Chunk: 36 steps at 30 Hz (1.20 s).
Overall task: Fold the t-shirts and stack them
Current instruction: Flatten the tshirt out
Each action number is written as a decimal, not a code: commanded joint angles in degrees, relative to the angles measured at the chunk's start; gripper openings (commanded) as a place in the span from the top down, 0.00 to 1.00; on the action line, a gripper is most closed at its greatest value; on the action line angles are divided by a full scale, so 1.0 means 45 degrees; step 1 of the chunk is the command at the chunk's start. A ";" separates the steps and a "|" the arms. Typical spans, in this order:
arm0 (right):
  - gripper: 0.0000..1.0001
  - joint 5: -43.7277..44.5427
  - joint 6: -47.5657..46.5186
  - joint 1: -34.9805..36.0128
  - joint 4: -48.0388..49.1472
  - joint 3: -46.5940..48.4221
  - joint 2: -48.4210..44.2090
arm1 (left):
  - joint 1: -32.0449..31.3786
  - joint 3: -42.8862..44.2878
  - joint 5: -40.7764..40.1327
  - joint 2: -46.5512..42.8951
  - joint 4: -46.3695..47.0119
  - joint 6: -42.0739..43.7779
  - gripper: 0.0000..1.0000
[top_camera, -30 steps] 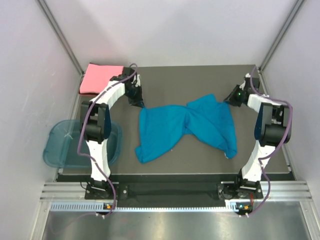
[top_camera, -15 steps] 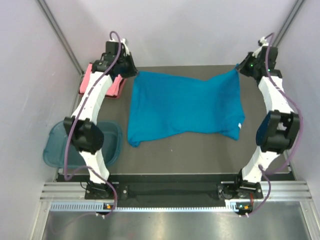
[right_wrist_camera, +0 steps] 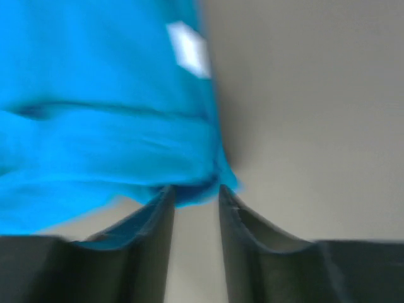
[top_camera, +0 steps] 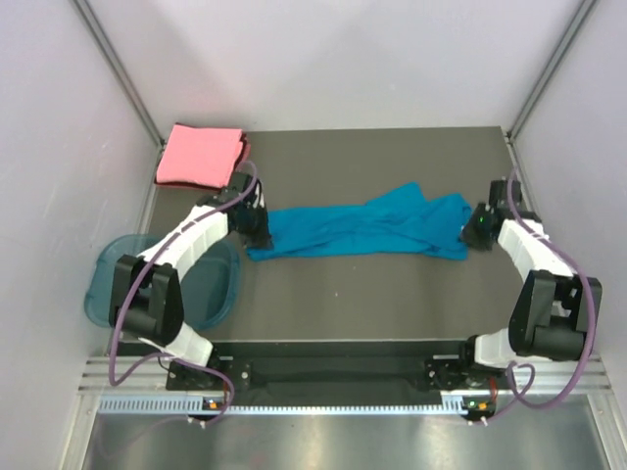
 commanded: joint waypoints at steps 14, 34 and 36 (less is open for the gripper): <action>0.59 -0.2857 -0.1855 0.1111 0.1571 0.3259 0.3161 | -0.0222 -0.0930 0.0110 -0.1050 0.0699 0.0455 1.00; 0.59 -0.2088 -0.1079 0.1291 -0.0458 0.4511 0.4045 | -0.0632 -0.0461 0.0423 -0.0465 0.1187 0.0006 1.00; 0.57 -0.1052 -0.0842 0.1291 -0.1452 0.4531 0.3538 | -0.0691 -0.0558 0.0443 -0.0406 0.1187 0.0006 1.00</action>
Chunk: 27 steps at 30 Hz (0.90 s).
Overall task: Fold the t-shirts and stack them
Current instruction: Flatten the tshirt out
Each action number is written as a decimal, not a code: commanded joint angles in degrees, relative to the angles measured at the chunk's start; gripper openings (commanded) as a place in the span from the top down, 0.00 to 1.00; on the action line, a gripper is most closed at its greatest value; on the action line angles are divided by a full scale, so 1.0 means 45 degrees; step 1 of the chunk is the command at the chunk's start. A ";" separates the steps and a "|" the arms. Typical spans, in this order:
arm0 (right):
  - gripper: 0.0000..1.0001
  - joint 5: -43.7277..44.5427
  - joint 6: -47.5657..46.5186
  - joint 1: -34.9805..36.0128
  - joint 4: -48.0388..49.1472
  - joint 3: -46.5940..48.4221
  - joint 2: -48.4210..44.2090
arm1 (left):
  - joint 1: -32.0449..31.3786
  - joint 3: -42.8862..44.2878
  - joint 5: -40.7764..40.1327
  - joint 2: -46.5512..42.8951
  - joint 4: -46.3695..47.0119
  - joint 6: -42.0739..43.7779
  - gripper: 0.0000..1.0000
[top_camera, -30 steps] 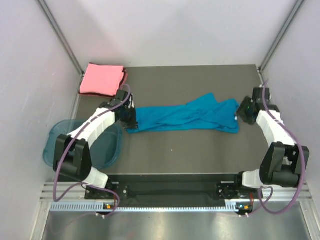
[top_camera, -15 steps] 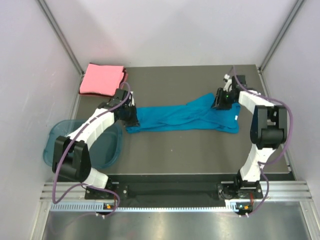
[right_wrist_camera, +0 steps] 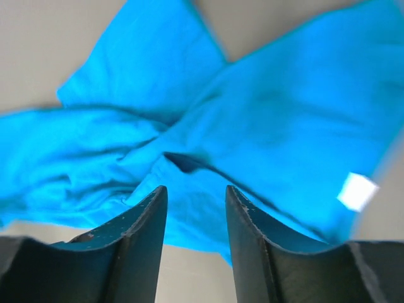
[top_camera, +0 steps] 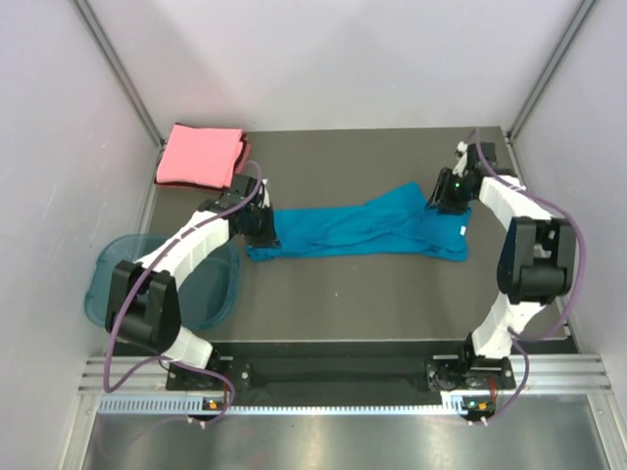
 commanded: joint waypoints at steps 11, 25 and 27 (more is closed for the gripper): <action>0.55 0.4293 0.2006 -0.1435 -0.0904 -0.2930 -0.3291 | -0.0269 0.0027 -0.0301 0.0002 0.0201 -0.0013 1.00; 0.65 0.3863 0.2515 -0.1885 0.0211 -0.4123 -0.3684 | -0.0503 -0.0305 -0.0360 -0.0174 0.0435 -0.0052 1.00; 0.66 0.3863 0.2495 -0.1866 0.0229 -0.4123 -0.3742 | -0.0504 -0.0325 -0.0380 -0.0154 0.0435 -0.0052 1.00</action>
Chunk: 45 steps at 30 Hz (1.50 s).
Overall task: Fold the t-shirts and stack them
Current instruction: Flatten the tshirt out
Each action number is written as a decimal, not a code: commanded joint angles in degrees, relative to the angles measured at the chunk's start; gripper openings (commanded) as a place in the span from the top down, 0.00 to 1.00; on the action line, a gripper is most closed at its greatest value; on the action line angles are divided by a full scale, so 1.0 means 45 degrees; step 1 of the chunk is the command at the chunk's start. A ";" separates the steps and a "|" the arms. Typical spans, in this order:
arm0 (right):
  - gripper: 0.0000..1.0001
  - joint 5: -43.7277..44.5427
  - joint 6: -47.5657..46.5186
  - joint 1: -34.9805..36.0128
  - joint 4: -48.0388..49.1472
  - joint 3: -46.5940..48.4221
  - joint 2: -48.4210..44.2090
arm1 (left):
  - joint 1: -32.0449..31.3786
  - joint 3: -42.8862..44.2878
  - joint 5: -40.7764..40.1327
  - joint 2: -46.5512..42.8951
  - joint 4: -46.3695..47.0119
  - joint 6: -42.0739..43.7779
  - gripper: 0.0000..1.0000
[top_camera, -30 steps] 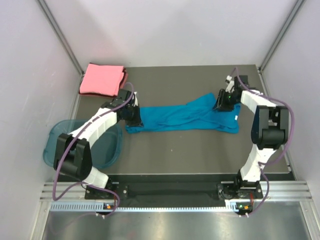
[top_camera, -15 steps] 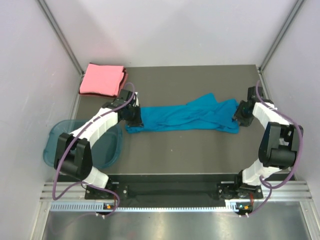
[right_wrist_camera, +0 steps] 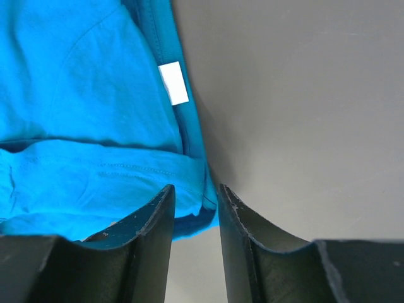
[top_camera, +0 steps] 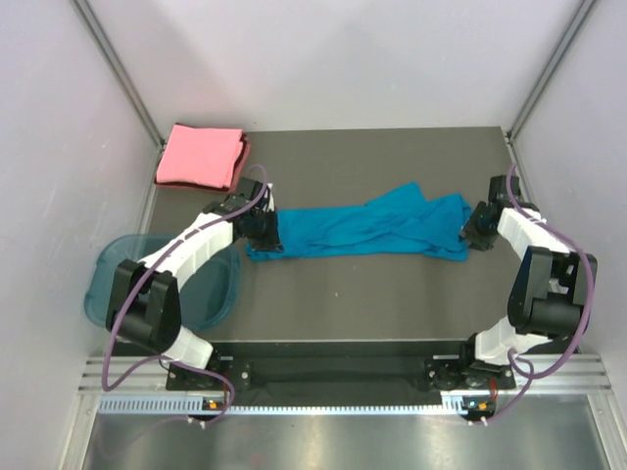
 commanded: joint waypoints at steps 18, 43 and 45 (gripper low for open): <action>0.76 -0.0086 0.0301 0.0249 0.0991 -0.0346 0.0121 | -0.0105 -0.0262 -0.0327 -0.0398 0.0416 -0.0164 1.00; 1.00 0.0149 -0.0557 0.0327 0.4368 -0.0623 -0.2297 | -0.0340 0.0982 -0.1497 -0.0963 -0.0032 -0.1276 1.00; 1.00 -0.0533 -0.0791 0.0308 0.4409 0.0840 -0.3059 | -0.0320 0.2017 -0.2198 -0.1179 -0.0441 -0.1219 1.00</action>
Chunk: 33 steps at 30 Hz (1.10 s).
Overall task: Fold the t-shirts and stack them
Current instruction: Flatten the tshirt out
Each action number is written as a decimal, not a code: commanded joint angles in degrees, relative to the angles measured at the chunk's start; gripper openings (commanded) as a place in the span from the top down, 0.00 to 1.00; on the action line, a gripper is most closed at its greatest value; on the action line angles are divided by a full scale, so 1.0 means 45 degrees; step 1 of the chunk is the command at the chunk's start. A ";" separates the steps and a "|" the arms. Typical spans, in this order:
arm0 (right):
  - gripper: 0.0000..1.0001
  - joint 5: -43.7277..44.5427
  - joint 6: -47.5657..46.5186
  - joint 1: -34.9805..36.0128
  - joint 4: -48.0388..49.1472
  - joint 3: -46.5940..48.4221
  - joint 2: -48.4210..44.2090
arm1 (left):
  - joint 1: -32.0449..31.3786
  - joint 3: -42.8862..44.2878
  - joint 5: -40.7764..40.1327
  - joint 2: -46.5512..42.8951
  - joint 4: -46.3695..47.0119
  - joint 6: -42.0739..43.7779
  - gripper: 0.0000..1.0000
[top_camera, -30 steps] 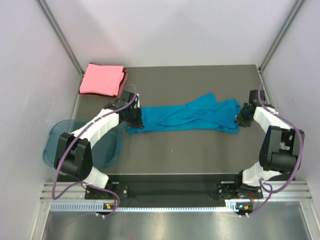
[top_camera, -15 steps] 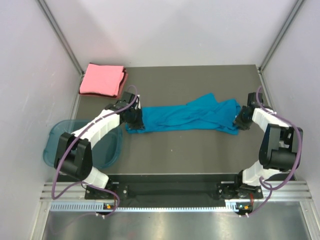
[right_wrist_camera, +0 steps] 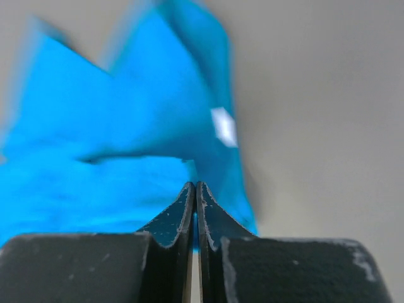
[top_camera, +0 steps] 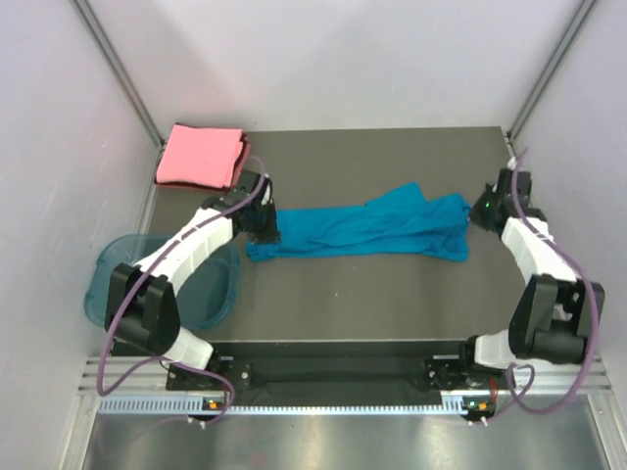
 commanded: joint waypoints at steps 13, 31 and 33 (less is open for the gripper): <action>1.00 -0.2730 -0.3687 0.0050 0.4595 0.5848 -0.6627 | -0.0029 1.0195 -0.5482 -0.2904 -0.1867 -0.0373 1.00; 1.00 -0.1477 -0.4957 0.0285 -0.0857 1.1200 -0.8764 | -0.0029 1.0180 -0.2467 -0.5863 -0.3156 -0.0883 1.00; 1.00 -0.1750 -0.5173 0.0285 -0.0059 1.0853 -0.8233 | -0.0029 0.9810 -0.2744 -0.5256 -0.2864 -0.0531 1.00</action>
